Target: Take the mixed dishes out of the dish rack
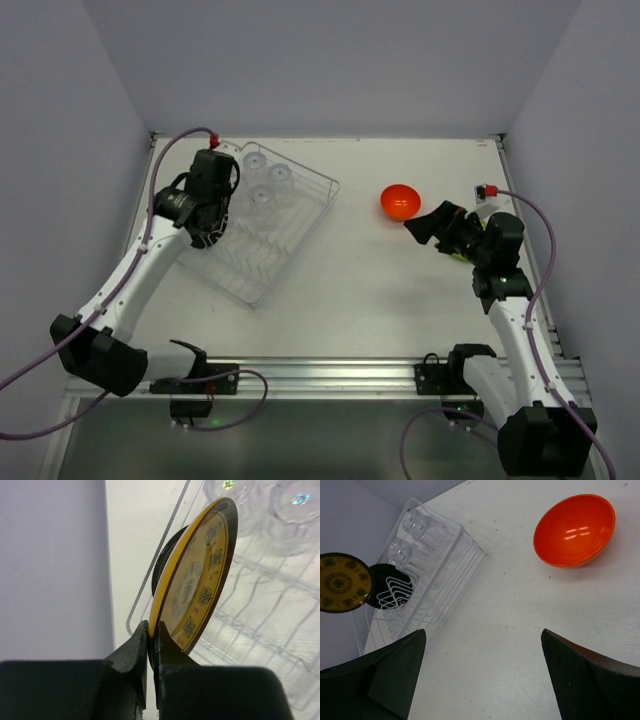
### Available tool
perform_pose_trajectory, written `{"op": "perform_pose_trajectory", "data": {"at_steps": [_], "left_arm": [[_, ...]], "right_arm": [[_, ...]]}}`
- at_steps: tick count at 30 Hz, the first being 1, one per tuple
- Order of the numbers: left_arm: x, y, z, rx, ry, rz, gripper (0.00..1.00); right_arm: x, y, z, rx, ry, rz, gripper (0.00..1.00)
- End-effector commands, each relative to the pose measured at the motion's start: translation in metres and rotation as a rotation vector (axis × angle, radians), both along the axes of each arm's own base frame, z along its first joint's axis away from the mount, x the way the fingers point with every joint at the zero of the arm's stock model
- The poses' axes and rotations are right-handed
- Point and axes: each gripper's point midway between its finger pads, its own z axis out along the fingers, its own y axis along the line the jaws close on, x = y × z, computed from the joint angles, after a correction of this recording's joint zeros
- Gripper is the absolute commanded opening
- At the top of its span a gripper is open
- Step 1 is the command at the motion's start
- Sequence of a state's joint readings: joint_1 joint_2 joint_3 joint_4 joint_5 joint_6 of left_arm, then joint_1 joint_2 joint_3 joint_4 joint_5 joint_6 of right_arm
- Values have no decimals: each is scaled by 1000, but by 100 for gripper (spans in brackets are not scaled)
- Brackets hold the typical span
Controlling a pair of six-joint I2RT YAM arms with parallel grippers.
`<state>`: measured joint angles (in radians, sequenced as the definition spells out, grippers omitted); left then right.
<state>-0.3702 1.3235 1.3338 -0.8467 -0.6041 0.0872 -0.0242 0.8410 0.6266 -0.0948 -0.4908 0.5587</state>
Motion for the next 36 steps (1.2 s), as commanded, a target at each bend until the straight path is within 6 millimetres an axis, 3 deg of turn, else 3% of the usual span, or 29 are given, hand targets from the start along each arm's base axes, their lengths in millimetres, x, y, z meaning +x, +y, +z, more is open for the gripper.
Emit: {"op": "perform_pose_trajectory", "data": {"at_steps": [1,8,9,10,11,13,14,15,16,17,19,23,28,29,31,32,34,36], "left_arm": [[-11,-18,26,-168,-104,-36,0],[-33,-67,32,-550,-230,-164,0],[-38,-76,53,-646,-315,-201,0],[-47,-91,43,-718,-292,-266,0],[-55,-98,69,-831,-400,-297,0],[-70,-116,75,-959,-430,-387,0],[-74,-121,58,-1000,-408,-390,0],[-82,-124,72,-1078,-459,-407,0],[-87,-130,68,-1120,-440,-425,0],[-91,-135,54,-1178,-399,-398,0],[-106,-153,52,-1285,-344,-483,0],[-123,-172,19,-1553,-262,-469,0],[-132,-183,-10,-1654,-160,-453,0],[-134,-187,-5,-1706,-161,-482,0],[-137,-191,-21,-1721,-99,-468,0],[-136,-193,-27,-1732,-68,-448,0],[-141,-197,-33,-1753,-32,-455,0],[-143,-198,-31,-1765,-18,-456,0]], "right_arm": [[-1,5,14,17,-65,24,99],[-3,17,8,62,-31,92,99],[-1,18,9,68,-44,100,99],[-1,19,11,77,-48,106,99],[-3,22,11,87,-45,125,99],[-4,26,12,105,-55,149,98],[-6,30,14,116,-60,168,98],[-10,36,16,130,-67,211,98],[-12,40,19,142,-74,238,96],[-17,46,21,150,-72,270,95],[-29,55,28,162,-80,288,94],[-58,76,49,181,-132,299,93],[-85,104,74,176,-128,352,89],[-85,110,72,166,-106,359,88],[-89,125,76,123,-96,380,85],[-83,133,64,82,-55,378,84],[-90,152,63,23,-52,435,80],[-86,164,47,-38,-19,446,78]]}}
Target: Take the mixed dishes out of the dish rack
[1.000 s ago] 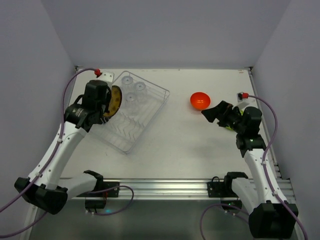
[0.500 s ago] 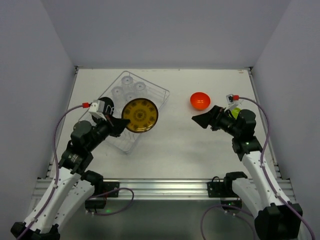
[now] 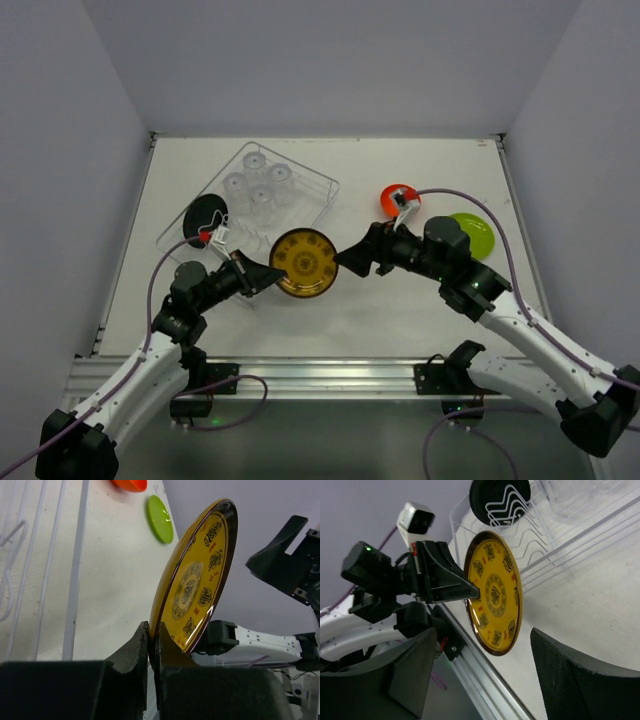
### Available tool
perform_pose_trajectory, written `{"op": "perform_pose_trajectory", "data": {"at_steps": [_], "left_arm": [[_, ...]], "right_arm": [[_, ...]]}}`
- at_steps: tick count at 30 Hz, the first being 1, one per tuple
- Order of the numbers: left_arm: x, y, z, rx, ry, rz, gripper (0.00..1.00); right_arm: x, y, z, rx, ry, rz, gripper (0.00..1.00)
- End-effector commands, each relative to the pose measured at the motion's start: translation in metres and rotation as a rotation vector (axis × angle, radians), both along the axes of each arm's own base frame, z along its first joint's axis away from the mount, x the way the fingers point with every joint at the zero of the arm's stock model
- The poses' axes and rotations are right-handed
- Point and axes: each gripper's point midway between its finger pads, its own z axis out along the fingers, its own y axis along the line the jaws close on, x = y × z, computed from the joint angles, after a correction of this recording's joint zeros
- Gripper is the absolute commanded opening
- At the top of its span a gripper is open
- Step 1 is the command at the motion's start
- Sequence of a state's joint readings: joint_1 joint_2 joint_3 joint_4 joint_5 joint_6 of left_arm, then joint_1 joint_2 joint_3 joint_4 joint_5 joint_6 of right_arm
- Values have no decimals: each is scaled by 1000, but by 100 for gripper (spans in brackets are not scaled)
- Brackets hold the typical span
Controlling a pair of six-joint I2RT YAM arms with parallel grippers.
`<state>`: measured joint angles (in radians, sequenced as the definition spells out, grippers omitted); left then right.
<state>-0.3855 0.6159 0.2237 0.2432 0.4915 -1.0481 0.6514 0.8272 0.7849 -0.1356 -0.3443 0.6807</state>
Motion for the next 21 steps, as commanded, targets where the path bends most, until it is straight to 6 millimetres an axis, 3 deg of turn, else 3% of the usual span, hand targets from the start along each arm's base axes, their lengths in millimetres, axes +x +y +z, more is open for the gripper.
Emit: {"op": "perform_pose_trajectory", "data": {"at_steps": [1,3,6,9,10,14,17,19,21], "left_arm": [[-10,-11,43,-115,-102,-79,0],[-11,-10,39,-93,-76,-77,0],[-18,-12,40,-82,-84,-103,0],[-22,-10,34,-59,-74,-103,0],[-23,-9,33,-56,-71,-97,0],[-26,-7,29,-49,-69,-97,0],[-31,-9,33,-46,-96,-125,0],[-32,-9,38,-44,-111,-133,0],[-32,-7,39,-20,-122,-128,0]], "right_arm": [[9,14,-19,-148,-3,-39,77],[12,24,-25,-173,-5,-23,74],[5,41,-25,-157,-20,32,62],[12,37,-28,-201,-37,-14,59],[13,36,-26,-199,-47,-23,54],[14,35,-14,-162,-86,-33,15],[20,40,-14,-148,-105,-41,15],[21,45,-14,-141,-102,-31,4],[19,50,-15,-111,-89,-13,0]]}}
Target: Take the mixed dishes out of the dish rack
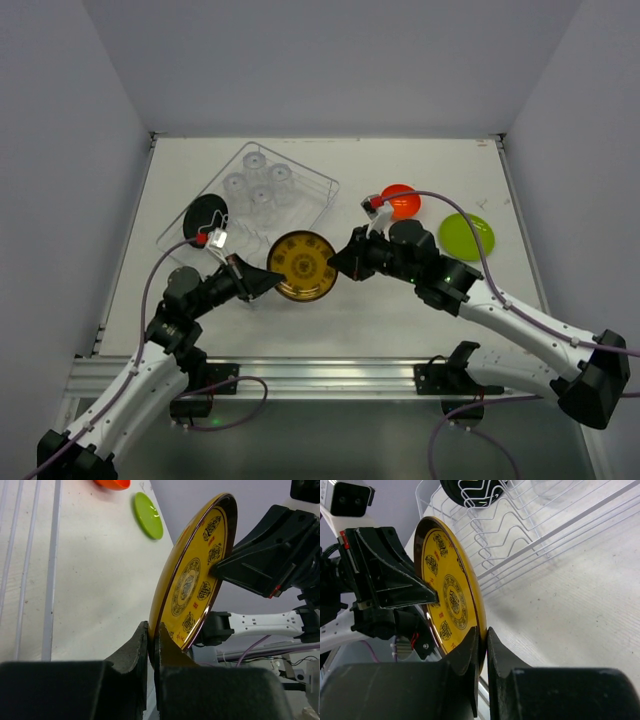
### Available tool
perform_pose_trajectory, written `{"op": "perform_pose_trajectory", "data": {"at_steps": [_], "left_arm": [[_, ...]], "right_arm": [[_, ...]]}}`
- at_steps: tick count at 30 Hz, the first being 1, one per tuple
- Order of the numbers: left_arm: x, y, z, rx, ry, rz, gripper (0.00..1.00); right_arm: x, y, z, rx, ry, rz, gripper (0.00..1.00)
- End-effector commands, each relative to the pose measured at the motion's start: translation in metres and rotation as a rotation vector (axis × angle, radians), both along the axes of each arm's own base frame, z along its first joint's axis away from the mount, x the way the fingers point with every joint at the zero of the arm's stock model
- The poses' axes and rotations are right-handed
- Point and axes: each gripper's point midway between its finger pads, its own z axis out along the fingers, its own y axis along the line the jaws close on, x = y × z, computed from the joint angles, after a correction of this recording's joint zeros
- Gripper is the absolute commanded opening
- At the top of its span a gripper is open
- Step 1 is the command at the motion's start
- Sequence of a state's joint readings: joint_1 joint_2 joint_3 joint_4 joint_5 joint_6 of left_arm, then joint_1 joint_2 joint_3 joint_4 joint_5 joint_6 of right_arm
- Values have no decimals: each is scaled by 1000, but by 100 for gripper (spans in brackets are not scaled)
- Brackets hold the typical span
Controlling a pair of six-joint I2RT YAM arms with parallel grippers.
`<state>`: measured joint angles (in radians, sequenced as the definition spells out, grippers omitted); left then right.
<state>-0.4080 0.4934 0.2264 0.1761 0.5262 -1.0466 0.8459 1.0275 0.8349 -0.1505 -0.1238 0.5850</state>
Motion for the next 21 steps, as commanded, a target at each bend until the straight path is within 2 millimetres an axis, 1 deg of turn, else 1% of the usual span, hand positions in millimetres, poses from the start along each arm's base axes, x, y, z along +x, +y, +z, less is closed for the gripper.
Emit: {"op": "perform_pose_trajectory", "data": {"at_steps": [1,2,3,4,5,6,7,8,9,10,11,12,13,14,15,16,17,18,19,20,21], "left_arm": [[-12,-4,28,22,-97,-73,0],[-13,-4,32,32,-122,-82,0],[-14,-3,36,44,-142,-86,0],[-13,-2,38,81,-192,-90,3],[-14,1,45,120,-194,-82,13],[-12,5,47,155,-204,-66,51],[-3,13,50,222,-249,-10,70],[-2,20,61,268,-253,19,97],[5,30,66,311,-266,81,100],[6,37,64,373,-283,93,100],[12,48,87,399,-328,172,100],[16,58,92,453,-361,210,100],[16,68,91,503,-348,247,100],[17,78,106,528,-382,296,100],[25,98,106,599,-386,394,100],[26,110,107,627,-389,456,100],[28,120,106,647,-390,505,100],[33,134,95,678,-357,581,100],[31,138,98,653,-382,615,100],[31,137,96,641,-398,616,100],[32,130,82,642,-408,577,100]], "right_arm": [[13,10,33,105,-94,-13,0],[14,8,31,106,-90,-31,0],[15,6,41,146,-112,-48,0],[15,2,33,145,-101,-69,0],[22,-6,34,145,-117,-131,0],[23,-17,35,154,-128,-175,0],[30,-27,35,157,-131,-222,0],[32,-34,36,173,-120,-246,0],[40,-54,35,184,-115,-300,0],[44,-66,35,196,-106,-335,0],[46,-78,22,184,-62,-371,0],[58,-109,29,206,-86,-472,0],[64,-128,26,207,-84,-536,0],[66,-146,19,195,-62,-597,0],[78,-180,16,186,-66,-724,0],[80,-200,16,188,-70,-794,0],[83,-218,11,176,-55,-857,0],[91,-256,8,180,-50,-988,0],[95,-274,-1,191,-13,-1044,0],[100,-289,-5,242,26,-1103,0],[101,-325,-15,277,51,-1219,0]]}}
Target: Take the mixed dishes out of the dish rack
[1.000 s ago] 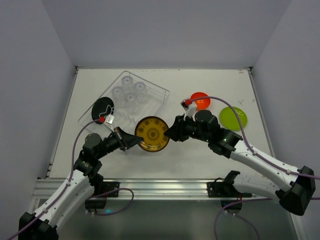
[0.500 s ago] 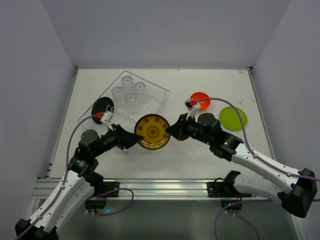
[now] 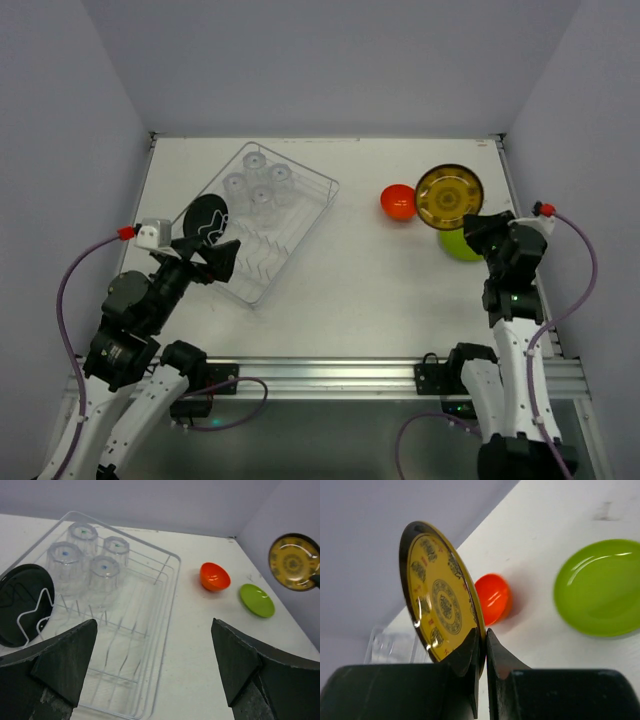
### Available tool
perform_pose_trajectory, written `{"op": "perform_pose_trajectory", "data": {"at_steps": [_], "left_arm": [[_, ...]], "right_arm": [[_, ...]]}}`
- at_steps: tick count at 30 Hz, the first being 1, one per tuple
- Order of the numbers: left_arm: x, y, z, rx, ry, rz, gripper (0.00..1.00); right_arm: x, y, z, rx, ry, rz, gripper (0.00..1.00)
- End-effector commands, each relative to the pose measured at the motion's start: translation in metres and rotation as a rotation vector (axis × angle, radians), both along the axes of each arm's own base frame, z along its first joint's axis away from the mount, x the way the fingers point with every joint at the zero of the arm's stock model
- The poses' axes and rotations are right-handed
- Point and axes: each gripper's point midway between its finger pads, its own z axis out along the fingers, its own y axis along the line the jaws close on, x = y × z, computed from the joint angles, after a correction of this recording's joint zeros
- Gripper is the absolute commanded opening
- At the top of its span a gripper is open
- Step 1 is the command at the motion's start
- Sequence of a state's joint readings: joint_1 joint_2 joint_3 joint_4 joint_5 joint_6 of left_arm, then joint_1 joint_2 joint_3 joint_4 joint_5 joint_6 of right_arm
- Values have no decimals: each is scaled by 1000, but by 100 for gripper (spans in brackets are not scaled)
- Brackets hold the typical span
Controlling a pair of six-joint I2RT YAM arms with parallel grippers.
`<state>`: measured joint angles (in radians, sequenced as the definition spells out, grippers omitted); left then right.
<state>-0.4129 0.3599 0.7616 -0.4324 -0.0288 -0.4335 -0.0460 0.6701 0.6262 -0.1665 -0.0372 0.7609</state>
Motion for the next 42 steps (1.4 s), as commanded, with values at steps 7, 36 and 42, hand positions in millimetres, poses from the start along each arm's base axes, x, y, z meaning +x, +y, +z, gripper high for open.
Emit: {"op": "perform_pose_trajectory", "data": {"at_steps": [7,36,42], "left_arm": [[4,17,-34,95,-26,76,100],[11,3,-50,123,26,14,100],[14,14,-55,124,57,80,100]], "right_arm": [[41,-120,-81,347,140,-377,0],[34,-141,-172,337,381,-496,2],[33,-138,-174,331,405,-473,15]]}}
